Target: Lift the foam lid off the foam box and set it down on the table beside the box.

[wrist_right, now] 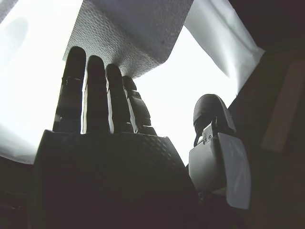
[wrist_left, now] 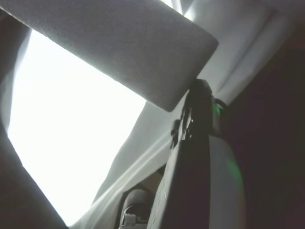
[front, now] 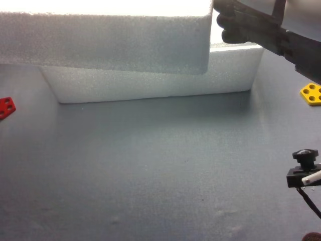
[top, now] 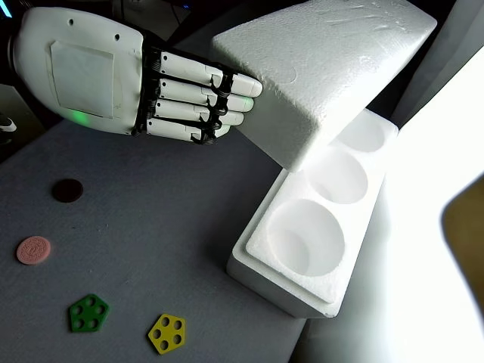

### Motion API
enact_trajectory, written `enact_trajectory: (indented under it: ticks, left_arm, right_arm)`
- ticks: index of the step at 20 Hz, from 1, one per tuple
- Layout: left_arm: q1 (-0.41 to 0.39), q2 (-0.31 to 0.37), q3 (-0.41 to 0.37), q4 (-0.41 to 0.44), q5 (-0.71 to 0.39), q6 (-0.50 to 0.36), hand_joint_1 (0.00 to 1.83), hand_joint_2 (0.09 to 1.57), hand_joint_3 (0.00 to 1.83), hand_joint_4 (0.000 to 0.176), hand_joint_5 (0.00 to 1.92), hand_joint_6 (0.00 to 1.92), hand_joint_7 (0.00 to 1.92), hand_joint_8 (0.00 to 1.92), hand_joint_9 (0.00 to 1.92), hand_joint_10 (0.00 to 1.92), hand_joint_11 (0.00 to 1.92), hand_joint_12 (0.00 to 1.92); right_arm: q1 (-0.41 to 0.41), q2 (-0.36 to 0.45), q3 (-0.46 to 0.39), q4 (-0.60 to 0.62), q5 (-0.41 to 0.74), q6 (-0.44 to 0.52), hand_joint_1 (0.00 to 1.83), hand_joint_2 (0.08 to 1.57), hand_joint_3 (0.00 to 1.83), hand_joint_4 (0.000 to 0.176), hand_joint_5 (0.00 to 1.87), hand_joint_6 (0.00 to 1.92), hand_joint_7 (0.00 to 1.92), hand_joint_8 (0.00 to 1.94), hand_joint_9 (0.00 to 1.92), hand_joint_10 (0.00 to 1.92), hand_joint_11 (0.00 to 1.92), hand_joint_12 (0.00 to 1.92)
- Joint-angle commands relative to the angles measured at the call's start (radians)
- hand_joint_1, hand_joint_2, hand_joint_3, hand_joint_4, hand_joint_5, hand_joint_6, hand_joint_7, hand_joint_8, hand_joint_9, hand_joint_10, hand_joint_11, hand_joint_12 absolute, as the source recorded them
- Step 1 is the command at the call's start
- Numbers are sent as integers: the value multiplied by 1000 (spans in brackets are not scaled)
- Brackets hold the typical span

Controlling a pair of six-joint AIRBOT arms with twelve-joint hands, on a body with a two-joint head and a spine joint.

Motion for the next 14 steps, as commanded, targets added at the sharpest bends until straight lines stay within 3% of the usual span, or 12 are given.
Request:
enact_trajectory:
  ticks: [1, 11, 13, 14]
  left_arm:
    - [-27, 8, -10, -49, -173, -22, 0, 1110, 0, 64, 93, 0, 0, 0, 0, 0, 0, 167]
    - [-29, 11, -12, -25, -172, -29, 0, 1112, 1, 64, 92, 0, 0, 0, 0, 0, 0, 170]
    - [-29, 12, -8, -40, -169, -32, 0, 1117, 1, 52, 82, 3, 0, 0, 0, 0, 0, 216]
    - [-29, 12, -7, -46, -167, -32, 0, 1119, 2, 55, 87, 5, 0, 0, 0, 0, 0, 219]
  right_arm:
    - [7, -2, -20, -61, 36, 6, 65, 1197, 6, 0, 122, 0, 172, 1, 171, 1, 0, 702]
    - [6, 7, -24, -80, 83, 6, 91, 1193, 0, 0, 134, 1, 179, 2, 171, 3, 0, 645]
    - [6, 10, -32, -86, 101, 6, 130, 1176, 0, 0, 165, 8, 210, 8, 204, 9, 0, 741]
    - [6, 12, -35, -90, 102, 6, 136, 1174, 0, 0, 172, 9, 220, 10, 207, 9, 0, 755]
